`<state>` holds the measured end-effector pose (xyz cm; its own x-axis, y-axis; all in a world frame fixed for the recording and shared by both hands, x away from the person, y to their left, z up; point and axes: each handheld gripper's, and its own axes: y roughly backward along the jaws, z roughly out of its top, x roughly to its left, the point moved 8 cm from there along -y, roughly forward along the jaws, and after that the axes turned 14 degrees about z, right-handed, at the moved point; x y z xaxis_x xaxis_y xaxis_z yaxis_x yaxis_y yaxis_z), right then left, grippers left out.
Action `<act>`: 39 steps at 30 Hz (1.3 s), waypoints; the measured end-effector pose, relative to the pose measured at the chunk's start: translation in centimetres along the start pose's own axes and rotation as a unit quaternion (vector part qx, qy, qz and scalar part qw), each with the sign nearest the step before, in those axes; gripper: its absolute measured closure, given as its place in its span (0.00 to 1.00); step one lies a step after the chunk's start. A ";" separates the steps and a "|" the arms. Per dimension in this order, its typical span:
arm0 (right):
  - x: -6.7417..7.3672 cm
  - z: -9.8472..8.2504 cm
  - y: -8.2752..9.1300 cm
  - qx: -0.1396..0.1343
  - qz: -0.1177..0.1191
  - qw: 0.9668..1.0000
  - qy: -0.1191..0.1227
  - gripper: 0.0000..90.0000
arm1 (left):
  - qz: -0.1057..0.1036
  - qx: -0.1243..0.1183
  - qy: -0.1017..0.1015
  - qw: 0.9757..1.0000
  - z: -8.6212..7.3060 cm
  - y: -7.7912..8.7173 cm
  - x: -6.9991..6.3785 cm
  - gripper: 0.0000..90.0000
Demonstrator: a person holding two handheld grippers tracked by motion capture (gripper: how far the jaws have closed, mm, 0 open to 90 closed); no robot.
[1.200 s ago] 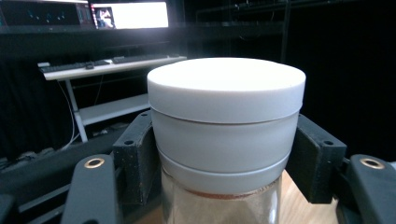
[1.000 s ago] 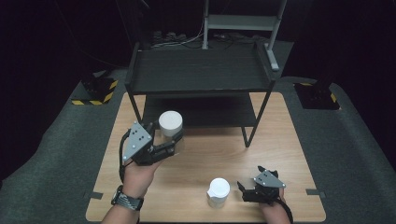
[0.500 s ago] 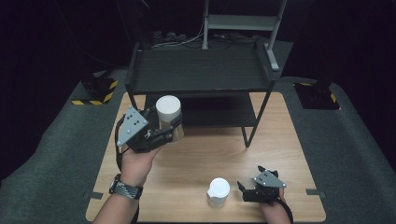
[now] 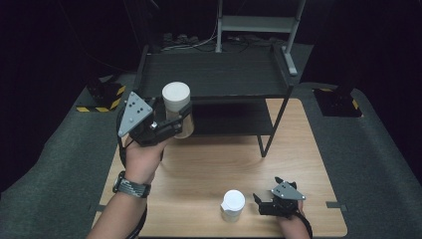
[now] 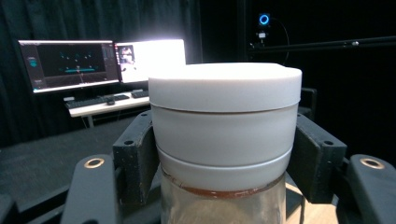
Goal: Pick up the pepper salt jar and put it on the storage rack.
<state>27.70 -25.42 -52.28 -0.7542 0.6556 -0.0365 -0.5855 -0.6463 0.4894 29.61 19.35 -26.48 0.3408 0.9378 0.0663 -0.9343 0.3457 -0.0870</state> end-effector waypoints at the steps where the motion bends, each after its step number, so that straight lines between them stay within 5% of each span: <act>1: 0.0 0.0 0.0 0.000 0.000 1.000 0.000 0.00 | 0.002 -0.001 -0.002 1.000 0.3 -0.1 0.0 0.38; 18: -0.1 0.0 0.1 -0.003 0.001 1.000 -0.005 0.00 | 0.036 -0.009 -0.004 0.999 3.6 -2.7 1.1 0.38; 39: -0.3 -0.2 0.2 -0.010 0.005 1.000 -0.011 0.00 | 0.071 -0.014 -0.004 0.997 4.2 -6.6 1.3 0.38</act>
<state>27.75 -25.78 -52.31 -0.7536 0.6572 -0.0134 -0.5841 -0.6600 0.4724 35.83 18.15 -21.66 0.2044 0.9771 0.0592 -0.9698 0.2104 -0.1235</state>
